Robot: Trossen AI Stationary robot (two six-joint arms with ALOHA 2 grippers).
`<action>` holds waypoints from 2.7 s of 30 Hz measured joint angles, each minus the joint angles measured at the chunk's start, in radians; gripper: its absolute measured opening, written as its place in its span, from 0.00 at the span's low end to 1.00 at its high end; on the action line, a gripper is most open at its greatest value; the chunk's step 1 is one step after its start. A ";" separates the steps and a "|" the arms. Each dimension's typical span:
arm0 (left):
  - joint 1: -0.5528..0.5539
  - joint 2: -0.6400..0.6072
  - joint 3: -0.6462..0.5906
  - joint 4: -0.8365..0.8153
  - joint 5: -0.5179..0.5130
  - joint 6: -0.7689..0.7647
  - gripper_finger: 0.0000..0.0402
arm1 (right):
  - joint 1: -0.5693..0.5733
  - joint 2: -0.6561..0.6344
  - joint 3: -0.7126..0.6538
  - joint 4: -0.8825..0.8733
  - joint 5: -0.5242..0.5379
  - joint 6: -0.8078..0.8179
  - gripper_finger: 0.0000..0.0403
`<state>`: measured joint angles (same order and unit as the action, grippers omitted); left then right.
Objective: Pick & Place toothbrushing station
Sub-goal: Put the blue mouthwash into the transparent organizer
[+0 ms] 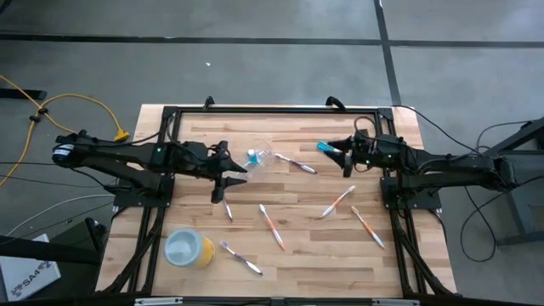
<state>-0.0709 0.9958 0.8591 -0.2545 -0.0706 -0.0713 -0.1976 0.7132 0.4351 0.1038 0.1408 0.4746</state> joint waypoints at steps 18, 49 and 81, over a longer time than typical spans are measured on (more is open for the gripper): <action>-0.037 0.000 -0.028 -0.012 -0.066 0.014 0.36 | -0.152 0.021 0.000 -0.357 -0.113 0.102 0.52; -0.037 0.001 -0.032 -0.025 -0.066 0.003 0.36 | -0.184 0.534 0.348 -0.740 0.072 -0.318 0.52; -0.037 0.001 -0.032 -0.026 -0.065 -0.006 0.36 | -0.322 0.762 0.348 -0.732 0.075 -0.357 0.52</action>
<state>-0.1081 0.9966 0.8276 -0.2810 -0.1356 -0.0776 -0.5195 1.4750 0.7830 -0.6278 0.2158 0.1178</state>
